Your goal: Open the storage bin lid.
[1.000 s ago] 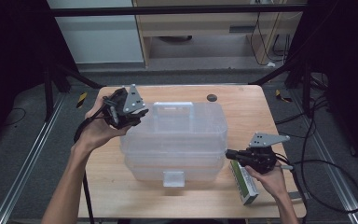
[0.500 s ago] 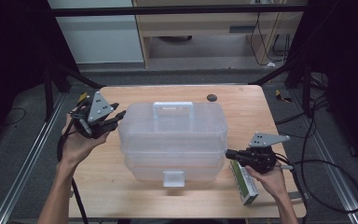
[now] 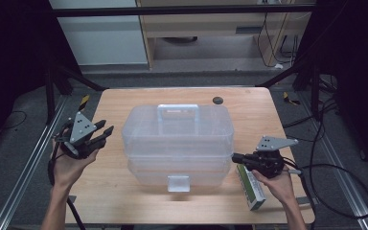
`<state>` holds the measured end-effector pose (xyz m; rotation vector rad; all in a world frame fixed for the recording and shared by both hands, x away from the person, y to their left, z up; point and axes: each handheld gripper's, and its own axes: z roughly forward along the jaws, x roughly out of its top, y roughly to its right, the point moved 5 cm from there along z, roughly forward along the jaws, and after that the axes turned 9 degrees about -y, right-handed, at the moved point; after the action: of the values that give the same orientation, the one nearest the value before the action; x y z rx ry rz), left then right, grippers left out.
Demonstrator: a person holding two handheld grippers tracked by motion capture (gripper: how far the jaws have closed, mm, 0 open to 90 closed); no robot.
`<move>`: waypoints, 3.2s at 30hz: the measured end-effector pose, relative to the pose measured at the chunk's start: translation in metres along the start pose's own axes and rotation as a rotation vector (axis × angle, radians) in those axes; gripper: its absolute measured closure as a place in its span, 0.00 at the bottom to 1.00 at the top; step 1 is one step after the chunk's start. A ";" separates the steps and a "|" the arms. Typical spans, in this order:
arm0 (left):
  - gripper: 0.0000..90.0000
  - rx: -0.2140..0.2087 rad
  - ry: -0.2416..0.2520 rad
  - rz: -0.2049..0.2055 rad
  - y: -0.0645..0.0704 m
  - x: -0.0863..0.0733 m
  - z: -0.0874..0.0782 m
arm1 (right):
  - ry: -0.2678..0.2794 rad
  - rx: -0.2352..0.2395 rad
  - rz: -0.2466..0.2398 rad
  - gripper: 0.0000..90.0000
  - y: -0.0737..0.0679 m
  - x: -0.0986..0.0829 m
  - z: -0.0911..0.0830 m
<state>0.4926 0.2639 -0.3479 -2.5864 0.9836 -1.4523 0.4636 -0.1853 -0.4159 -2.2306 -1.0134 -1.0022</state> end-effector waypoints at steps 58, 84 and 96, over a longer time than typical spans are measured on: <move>0.63 -0.079 -0.018 -0.021 0.048 -0.044 0.025 | 0.083 -0.028 0.022 1.00 0.005 0.012 -0.005; 0.66 -0.053 0.067 -0.022 0.061 -0.029 0.024 | 0.078 -0.026 0.012 1.00 0.004 0.013 -0.003; 0.68 -0.034 0.070 -0.030 0.061 -0.028 0.024 | -0.023 -0.116 0.022 0.90 0.009 0.004 0.007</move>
<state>0.4695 0.2233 -0.4012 -2.6010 0.9893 -1.5574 0.4751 -0.1844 -0.4183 -2.3467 -0.9600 -1.0528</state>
